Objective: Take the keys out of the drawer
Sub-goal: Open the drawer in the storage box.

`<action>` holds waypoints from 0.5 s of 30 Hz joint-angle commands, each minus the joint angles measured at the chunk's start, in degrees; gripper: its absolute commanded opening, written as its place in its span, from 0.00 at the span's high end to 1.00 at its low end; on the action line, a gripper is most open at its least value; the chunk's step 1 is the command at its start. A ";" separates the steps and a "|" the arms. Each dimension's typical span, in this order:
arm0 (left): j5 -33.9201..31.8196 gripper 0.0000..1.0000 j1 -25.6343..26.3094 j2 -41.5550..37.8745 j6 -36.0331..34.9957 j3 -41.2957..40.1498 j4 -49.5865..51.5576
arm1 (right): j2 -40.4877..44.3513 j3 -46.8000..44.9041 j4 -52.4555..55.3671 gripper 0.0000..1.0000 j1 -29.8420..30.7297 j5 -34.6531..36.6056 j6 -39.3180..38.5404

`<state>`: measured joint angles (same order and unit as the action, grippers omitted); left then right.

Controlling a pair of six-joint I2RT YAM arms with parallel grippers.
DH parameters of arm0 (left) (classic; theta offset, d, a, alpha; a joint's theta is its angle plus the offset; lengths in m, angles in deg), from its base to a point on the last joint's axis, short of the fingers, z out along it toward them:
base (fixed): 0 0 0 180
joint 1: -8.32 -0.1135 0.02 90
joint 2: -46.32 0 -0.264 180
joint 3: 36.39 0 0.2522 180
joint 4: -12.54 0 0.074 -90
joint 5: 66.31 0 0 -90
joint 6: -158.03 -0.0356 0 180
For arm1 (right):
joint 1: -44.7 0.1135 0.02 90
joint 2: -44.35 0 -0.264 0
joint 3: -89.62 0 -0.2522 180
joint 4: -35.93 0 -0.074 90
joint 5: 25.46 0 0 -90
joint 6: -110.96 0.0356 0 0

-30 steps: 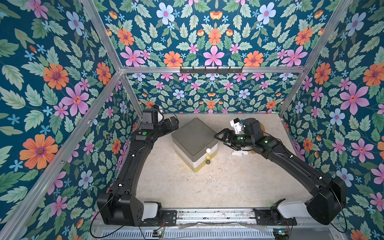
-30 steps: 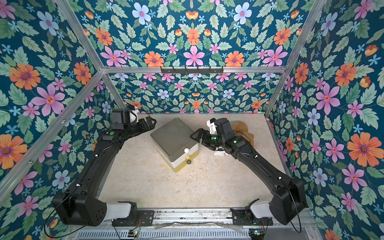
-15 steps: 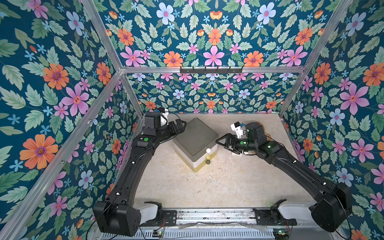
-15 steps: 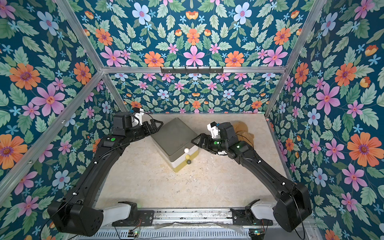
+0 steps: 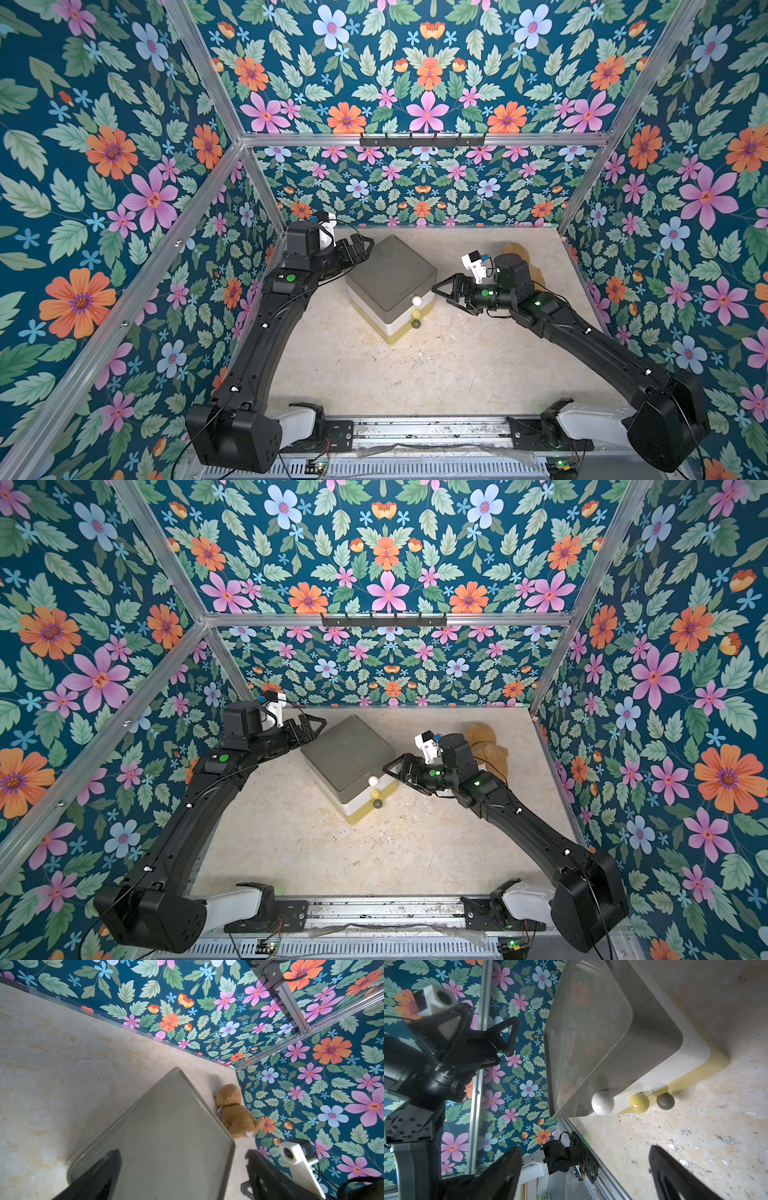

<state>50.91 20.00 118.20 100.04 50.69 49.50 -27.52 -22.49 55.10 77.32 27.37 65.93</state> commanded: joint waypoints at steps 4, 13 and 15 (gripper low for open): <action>-0.99 0.01 2.39 2.23 -1.11 3.03 1.75 | -0.92 -1.07 -3.62 0.01 0.00 -3.30 0.82; -1.64 0.00 3.08 2.67 -2.70 3.94 3.51 | -1.45 -3.48 -10.67 0.01 0.15 -4.08 4.62; -1.90 0.01 3.25 2.61 -3.14 4.27 3.86 | -0.91 -4.30 -10.85 0.02 0.19 -3.88 4.60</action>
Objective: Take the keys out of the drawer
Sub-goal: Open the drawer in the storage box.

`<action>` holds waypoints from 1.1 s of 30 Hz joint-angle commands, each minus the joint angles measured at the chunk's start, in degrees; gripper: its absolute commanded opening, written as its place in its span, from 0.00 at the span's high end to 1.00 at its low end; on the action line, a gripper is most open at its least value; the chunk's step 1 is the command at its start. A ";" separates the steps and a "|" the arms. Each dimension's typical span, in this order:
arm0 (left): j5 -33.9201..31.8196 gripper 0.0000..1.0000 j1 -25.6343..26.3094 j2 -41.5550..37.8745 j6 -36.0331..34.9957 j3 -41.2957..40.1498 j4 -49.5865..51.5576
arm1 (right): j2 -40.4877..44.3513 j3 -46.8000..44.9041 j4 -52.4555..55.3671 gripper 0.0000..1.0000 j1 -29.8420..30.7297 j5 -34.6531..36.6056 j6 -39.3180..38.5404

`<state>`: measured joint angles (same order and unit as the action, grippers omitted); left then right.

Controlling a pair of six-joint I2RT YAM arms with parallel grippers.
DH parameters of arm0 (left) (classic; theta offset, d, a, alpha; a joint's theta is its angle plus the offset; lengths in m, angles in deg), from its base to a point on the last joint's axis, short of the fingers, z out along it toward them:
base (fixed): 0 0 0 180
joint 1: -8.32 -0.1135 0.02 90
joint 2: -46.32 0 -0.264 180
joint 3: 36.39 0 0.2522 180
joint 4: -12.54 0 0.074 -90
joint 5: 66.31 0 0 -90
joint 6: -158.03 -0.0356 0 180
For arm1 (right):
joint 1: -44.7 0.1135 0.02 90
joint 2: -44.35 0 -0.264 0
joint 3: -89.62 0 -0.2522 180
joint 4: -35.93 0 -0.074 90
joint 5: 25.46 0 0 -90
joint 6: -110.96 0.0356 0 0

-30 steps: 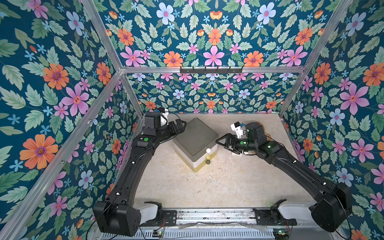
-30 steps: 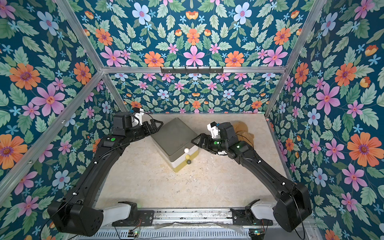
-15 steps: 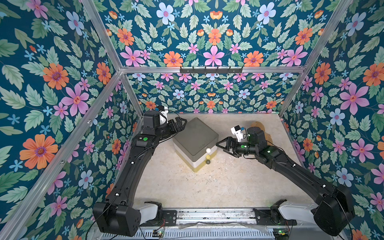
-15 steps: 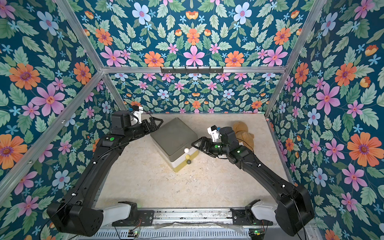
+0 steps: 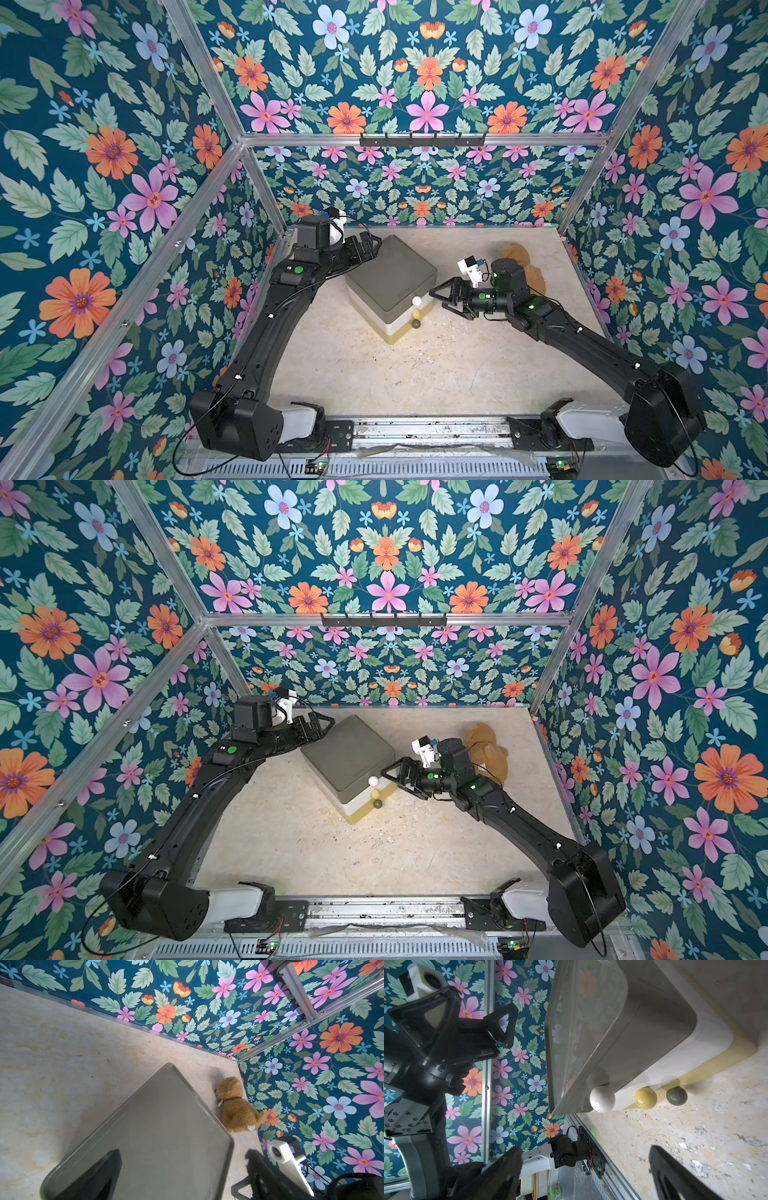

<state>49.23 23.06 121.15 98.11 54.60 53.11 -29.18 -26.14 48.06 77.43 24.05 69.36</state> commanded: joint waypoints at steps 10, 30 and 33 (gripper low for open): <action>-2.56 0.00 3.55 1.77 -0.69 -0.15 -0.61 | -0.46 -5.76 -11.20 0.19 1.72 -1.56 4.95; -5.11 0.01 7.76 3.38 1.82 -8.06 -5.88 | -9.30 -0.05 -13.52 0.34 2.42 -3.22 4.82; -4.94 0.01 7.79 4.00 1.82 -7.70 -5.84 | -9.68 0.24 -13.66 0.37 2.42 -2.77 4.77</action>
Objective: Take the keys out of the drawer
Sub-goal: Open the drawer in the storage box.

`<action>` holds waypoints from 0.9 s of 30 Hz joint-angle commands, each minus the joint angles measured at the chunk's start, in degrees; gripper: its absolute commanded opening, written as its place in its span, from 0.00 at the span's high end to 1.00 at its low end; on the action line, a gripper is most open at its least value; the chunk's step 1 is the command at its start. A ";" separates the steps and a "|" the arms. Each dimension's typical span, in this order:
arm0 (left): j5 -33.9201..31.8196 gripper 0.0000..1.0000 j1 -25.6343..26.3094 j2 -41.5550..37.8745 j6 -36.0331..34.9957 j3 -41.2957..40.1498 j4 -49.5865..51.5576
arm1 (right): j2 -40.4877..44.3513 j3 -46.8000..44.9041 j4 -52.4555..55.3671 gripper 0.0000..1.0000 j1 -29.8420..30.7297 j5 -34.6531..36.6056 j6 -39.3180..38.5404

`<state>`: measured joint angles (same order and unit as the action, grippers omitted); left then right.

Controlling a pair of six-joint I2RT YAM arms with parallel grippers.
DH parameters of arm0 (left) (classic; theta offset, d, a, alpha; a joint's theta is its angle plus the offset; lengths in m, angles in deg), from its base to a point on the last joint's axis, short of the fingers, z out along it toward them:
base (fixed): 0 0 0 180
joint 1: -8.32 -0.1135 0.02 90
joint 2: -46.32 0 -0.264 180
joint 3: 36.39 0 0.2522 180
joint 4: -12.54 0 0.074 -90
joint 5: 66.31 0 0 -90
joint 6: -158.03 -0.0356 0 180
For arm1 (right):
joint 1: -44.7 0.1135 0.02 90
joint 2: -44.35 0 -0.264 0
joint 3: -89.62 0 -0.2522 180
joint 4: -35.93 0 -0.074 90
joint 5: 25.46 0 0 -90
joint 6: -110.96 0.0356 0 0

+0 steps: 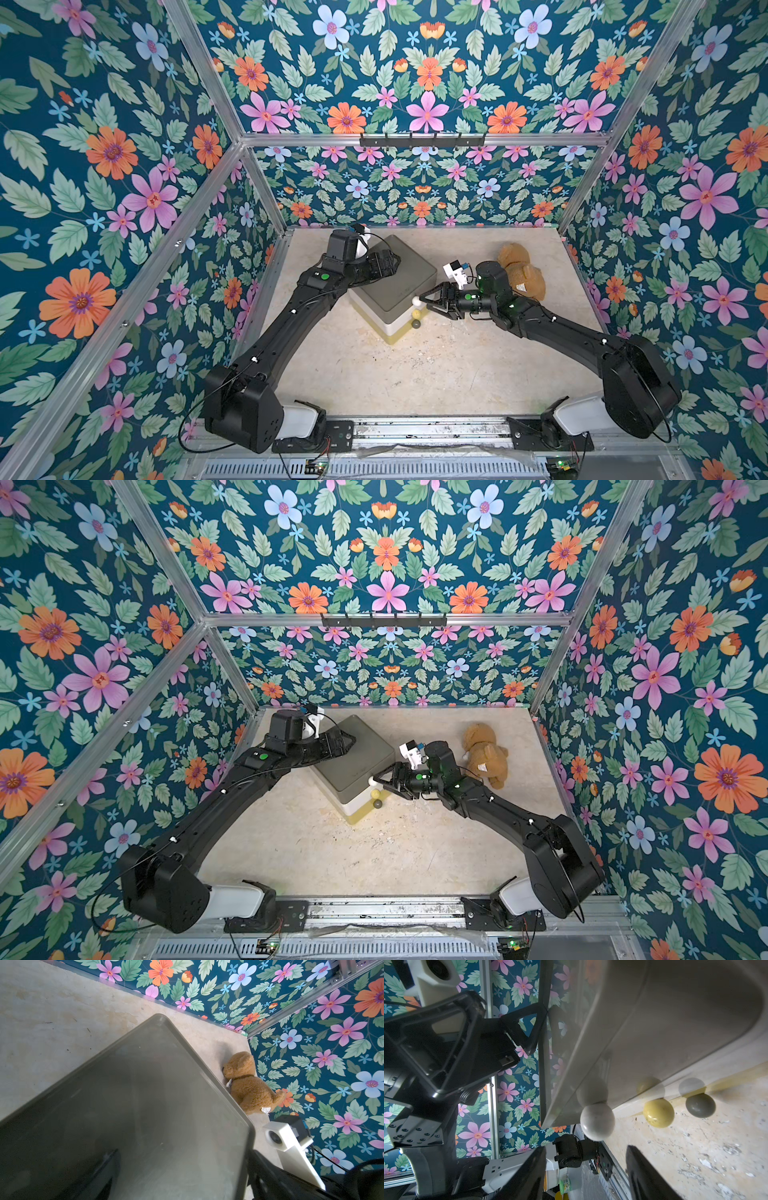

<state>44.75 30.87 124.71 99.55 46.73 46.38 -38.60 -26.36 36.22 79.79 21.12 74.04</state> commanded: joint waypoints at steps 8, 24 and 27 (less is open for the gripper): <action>-1.04 0.01 -0.04 -0.23 -0.06 0.58 1.98 | -1.59 -0.51 -4.92 0.44 0.78 -0.39 1.89; -1.54 0.01 -0.03 -1.63 -0.23 -1.24 2.21 | -4.91 0.06 -8.48 0.50 2.45 -0.35 3.94; -1.54 0.00 0.00 -1.63 -0.27 -1.17 2.16 | -4.94 0.19 -8.30 0.53 2.44 0.54 4.05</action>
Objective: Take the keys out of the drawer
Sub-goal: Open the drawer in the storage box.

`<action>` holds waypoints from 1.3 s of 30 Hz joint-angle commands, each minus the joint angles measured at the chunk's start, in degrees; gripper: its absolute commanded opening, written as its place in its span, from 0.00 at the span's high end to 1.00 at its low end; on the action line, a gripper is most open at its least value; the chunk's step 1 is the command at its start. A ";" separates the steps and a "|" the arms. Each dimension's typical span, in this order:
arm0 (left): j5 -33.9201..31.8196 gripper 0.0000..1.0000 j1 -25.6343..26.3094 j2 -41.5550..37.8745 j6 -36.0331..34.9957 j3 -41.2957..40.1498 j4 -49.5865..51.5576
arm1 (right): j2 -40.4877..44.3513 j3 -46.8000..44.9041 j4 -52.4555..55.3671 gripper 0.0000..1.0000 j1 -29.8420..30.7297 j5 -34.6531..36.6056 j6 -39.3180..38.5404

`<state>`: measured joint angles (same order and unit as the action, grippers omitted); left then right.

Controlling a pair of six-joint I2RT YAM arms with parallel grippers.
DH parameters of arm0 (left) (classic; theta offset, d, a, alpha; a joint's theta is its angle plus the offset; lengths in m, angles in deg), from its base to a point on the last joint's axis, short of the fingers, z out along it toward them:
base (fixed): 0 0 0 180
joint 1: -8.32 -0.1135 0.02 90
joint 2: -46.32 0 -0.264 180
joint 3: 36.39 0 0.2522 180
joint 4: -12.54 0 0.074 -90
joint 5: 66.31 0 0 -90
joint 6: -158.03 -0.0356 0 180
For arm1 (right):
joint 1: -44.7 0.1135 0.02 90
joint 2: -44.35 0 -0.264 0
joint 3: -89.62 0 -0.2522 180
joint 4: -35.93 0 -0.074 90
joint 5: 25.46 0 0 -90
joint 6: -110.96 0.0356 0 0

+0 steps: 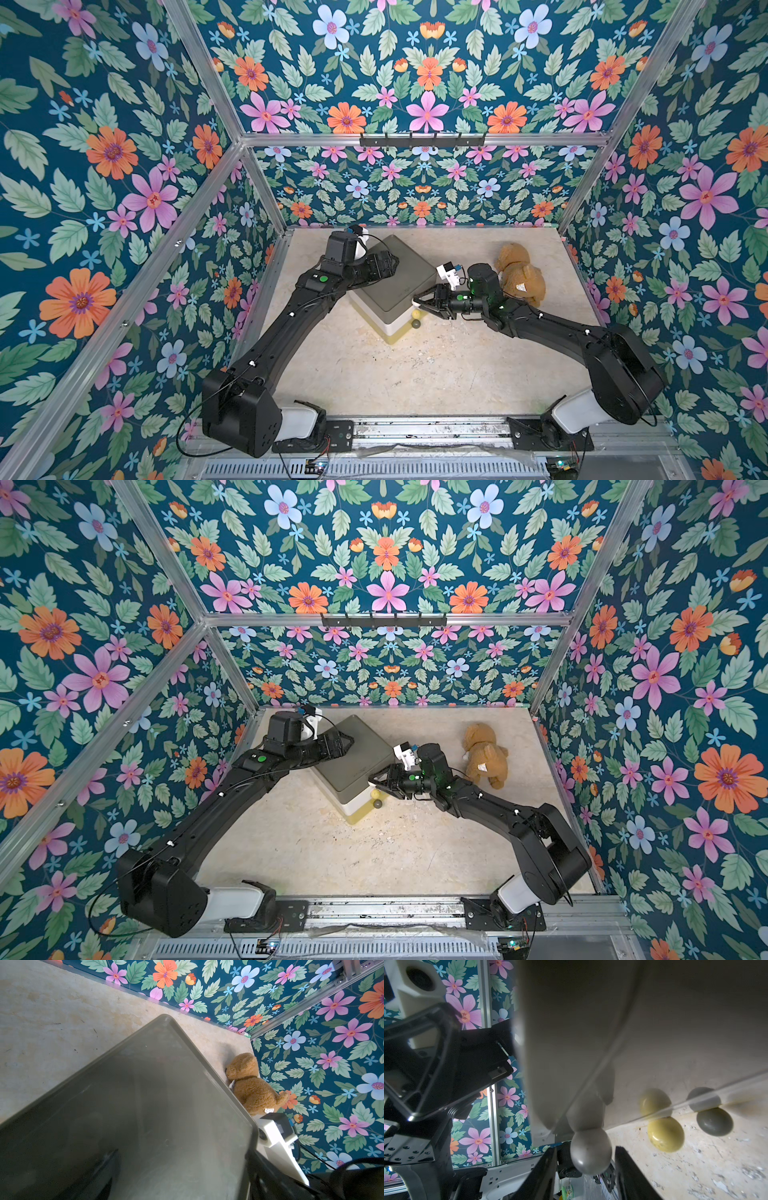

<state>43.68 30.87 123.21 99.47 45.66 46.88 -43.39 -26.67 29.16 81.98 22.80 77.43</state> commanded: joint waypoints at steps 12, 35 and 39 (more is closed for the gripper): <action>-0.51 0.00 0.05 -0.09 0.05 -1.47 1.22 | -0.20 2.24 2.84 0.62 0.70 -0.25 -1.03; -3.81 0.01 0.48 -1.87 -0.11 -2.71 2.23 | 3.46 1.83 10.85 0.78 0.86 2.06 -5.11; -3.43 0.01 0.49 -1.60 -0.07 -2.29 2.27 | 4.36 1.59 11.58 0.78 0.83 2.82 -5.50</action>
<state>40.86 31.41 121.37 99.49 43.21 45.20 -40.09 -24.86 39.89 82.59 26.17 73.43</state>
